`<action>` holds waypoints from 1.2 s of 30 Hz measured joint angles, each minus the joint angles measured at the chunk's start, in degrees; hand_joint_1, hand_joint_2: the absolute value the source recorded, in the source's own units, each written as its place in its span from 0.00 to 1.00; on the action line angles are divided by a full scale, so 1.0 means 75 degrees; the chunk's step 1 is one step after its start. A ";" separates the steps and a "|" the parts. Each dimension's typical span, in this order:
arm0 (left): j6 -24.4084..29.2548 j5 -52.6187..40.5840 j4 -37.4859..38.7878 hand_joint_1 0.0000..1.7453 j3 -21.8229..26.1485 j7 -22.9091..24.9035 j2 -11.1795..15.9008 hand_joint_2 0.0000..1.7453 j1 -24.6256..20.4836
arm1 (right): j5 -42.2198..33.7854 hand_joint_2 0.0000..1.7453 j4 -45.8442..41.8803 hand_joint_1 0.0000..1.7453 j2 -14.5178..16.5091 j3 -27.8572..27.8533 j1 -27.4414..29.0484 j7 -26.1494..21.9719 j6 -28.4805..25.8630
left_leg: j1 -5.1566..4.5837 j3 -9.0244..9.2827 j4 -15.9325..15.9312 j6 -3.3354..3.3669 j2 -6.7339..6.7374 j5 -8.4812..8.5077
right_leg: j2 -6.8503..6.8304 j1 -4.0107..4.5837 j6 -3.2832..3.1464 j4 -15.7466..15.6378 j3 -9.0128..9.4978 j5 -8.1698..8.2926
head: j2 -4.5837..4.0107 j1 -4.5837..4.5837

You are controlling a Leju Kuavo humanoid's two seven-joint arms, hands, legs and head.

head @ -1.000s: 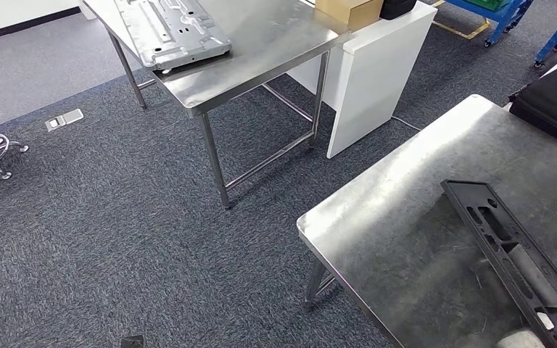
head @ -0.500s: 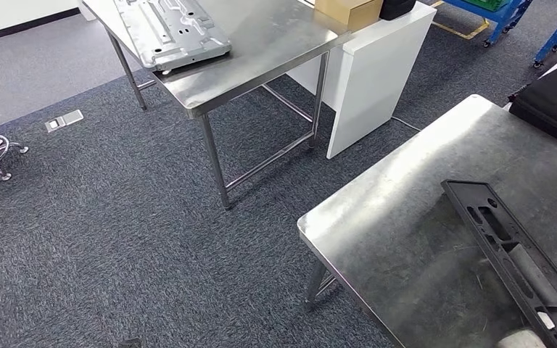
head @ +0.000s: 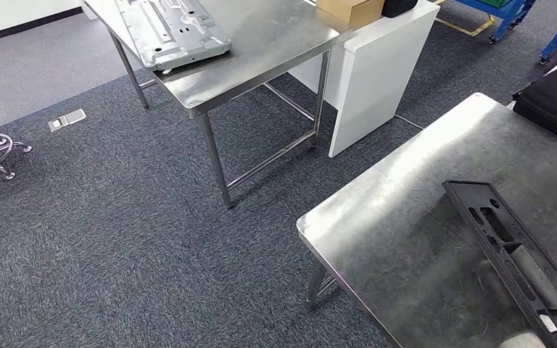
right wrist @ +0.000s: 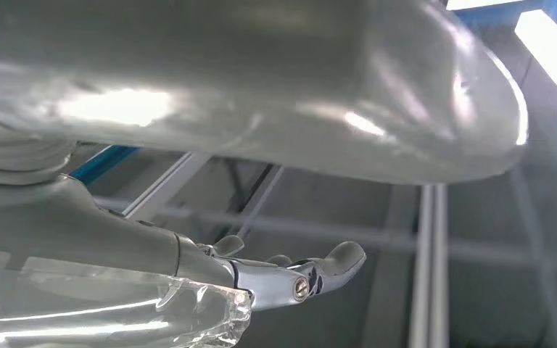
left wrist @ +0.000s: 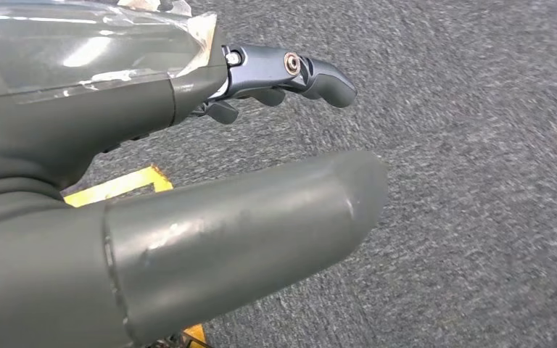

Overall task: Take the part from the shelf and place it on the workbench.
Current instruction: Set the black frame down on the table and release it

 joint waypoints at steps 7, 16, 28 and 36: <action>0.0023 0.0028 0.0012 0.00 0.0029 -0.0001 -0.0058 0.00 0.0011 | 0.0027 0.00 0.0384 0.00 -0.0939 -0.0533 -0.0364 0.0019 0.0065 | 0.0008 0.0014 -0.0016 -0.0006 0.0004 -0.0005 | 0.0004 0.0010 -0.0002 -0.0008 0.0007 -0.0002 | 0.0000 0.0001; 0.0138 0.0140 0.0052 0.00 0.0165 -0.0035 -0.0066 0.00 0.0096 | 0.1914 0.00 0.0710 0.00 -0.1129 -0.1609 -0.1375 -0.1247 0.0958 | 0.0006 0.0018 -0.0021 -0.0006 0.0000 -0.0007 | 0.0001 0.0011 -0.0001 -0.0011 0.0018 -0.0004 | 0.0000 0.0001; 0.0321 0.0339 0.0069 0.00 0.0345 0.0005 -0.0101 0.00 0.0124 | 0.3989 0.00 0.0681 0.00 -0.0660 -0.2412 -0.2058 -0.0847 0.1103 | 0.0003 0.0036 -0.0021 -0.0001 0.0004 -0.0009 | 0.0004 0.0011 -0.0001 -0.0016 0.0035 -0.0005 | 0.0000 0.0001; 0.0447 0.0482 0.0087 0.00 0.0528 0.0039 -0.0130 0.00 0.0134 | 0.6180 0.00 0.0377 0.00 0.0184 -0.3217 -0.2398 -0.0717 0.1018 | 0.0007 0.0036 -0.0023 0.0001 0.0005 -0.0012 | 0.0005 0.0013 -0.0001 -0.0017 0.0038 -0.0006 | 0.0000 0.0000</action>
